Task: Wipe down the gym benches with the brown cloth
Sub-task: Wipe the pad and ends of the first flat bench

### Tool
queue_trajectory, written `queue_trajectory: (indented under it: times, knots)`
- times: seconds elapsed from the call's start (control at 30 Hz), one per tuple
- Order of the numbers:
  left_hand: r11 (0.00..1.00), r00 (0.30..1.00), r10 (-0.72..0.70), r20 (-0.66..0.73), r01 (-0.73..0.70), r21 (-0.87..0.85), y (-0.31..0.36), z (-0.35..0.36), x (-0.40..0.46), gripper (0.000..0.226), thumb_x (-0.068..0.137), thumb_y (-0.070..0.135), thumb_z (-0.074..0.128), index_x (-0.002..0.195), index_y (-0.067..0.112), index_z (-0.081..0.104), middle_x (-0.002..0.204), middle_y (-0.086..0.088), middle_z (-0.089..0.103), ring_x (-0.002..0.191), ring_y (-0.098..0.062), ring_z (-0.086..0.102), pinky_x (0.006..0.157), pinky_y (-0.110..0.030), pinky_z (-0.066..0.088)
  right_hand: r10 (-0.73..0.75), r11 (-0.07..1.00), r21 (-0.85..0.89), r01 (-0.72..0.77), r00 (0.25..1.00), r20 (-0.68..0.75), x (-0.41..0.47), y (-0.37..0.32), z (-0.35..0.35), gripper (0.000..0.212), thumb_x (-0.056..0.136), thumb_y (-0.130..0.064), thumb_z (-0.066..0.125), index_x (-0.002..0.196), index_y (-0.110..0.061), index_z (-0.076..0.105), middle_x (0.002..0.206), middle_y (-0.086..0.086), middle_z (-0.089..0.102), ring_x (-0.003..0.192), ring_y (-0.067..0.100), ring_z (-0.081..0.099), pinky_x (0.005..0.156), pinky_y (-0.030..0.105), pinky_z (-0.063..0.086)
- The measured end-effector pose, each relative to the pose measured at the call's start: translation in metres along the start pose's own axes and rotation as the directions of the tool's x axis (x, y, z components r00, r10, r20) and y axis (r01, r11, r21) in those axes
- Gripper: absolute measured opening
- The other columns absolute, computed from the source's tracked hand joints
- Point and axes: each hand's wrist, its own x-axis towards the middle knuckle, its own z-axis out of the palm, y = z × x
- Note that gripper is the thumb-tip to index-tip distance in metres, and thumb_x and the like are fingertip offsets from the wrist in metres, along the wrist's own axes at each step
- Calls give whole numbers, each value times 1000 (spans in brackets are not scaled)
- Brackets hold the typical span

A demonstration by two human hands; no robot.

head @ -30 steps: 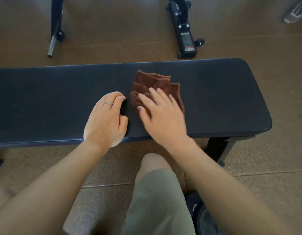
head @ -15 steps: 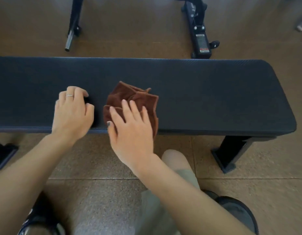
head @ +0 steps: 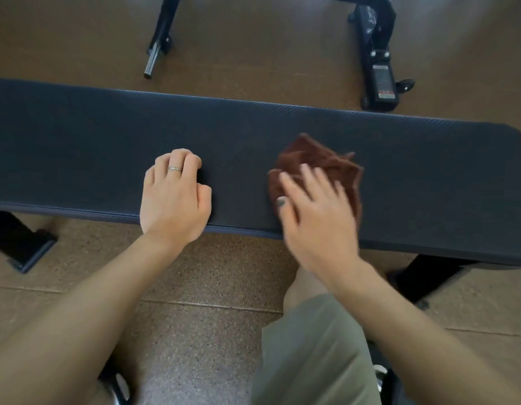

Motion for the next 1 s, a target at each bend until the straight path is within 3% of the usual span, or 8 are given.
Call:
queue_trajectory:
  times: [0.07,0.17,0.43,0.57,0.73,0.83,0.93,1.0]
  knots:
    - [1000,1000,4,-7,-4,-7,-1,1,1,38,91,27,29,117,10,51,133,-10,54,124,-36,46,105,-51,39,-137,990,21,136,988,67,8,-27,11,51,107,-47,32,150,-33,55,161,5,46,152,27,37,127,48,22]
    - [1000,1000,3,-9,-3,-17,-1,3,3,37,92,26,30,117,10,52,134,-10,55,125,-35,47,107,-51,39,-226,974,24,224,970,87,41,-43,19,51,108,-49,27,151,-37,51,163,0,44,154,24,34,129,47,19]
    - [1000,1000,5,-30,-5,-20,-3,6,3,36,90,24,33,116,8,51,132,-11,55,121,-35,47,105,-50,39,-245,970,9,245,967,78,146,-91,50,46,108,-45,33,148,-36,54,162,1,45,152,26,36,126,50,19]
    - [999,998,20,-52,-22,-33,-8,6,4,35,87,23,34,114,11,52,132,-7,53,121,-32,44,103,-48,36,-302,953,59,297,946,120,162,-77,47,48,106,-49,36,149,-36,54,161,-1,46,153,24,35,125,45,22]
    - [999,997,6,-74,-9,-41,-5,8,3,37,87,23,31,115,11,53,132,-5,54,121,-31,45,101,-46,37,-101,994,28,102,994,-32,165,39,13,49,102,-46,38,140,-27,63,142,5,63,135,30,52,112,45,41]
    - [1000,997,-1,-73,-1,-20,-4,7,1,34,88,22,34,114,11,53,131,-6,54,121,-31,46,102,-48,38,104,995,-7,-104,992,-67,149,91,-10,54,103,-48,35,146,-26,57,146,6,60,138,31,47,117,48,35]
    - [1000,997,12,-72,-13,-17,-5,8,3,34,88,21,36,113,9,54,131,-7,55,121,-32,46,103,-48,38,237,970,-28,-240,969,-71,146,65,1,56,104,-46,32,153,-24,50,156,9,49,149,32,36,123,54,24]
    - [1000,997,19,-69,-20,-21,-6,9,2,36,87,22,34,113,9,54,131,-7,55,120,-32,46,103,-49,37,149,989,-7,-149,989,-20,153,11,20,56,105,-45,31,154,-26,48,161,10,44,152,31,32,124,53,21]
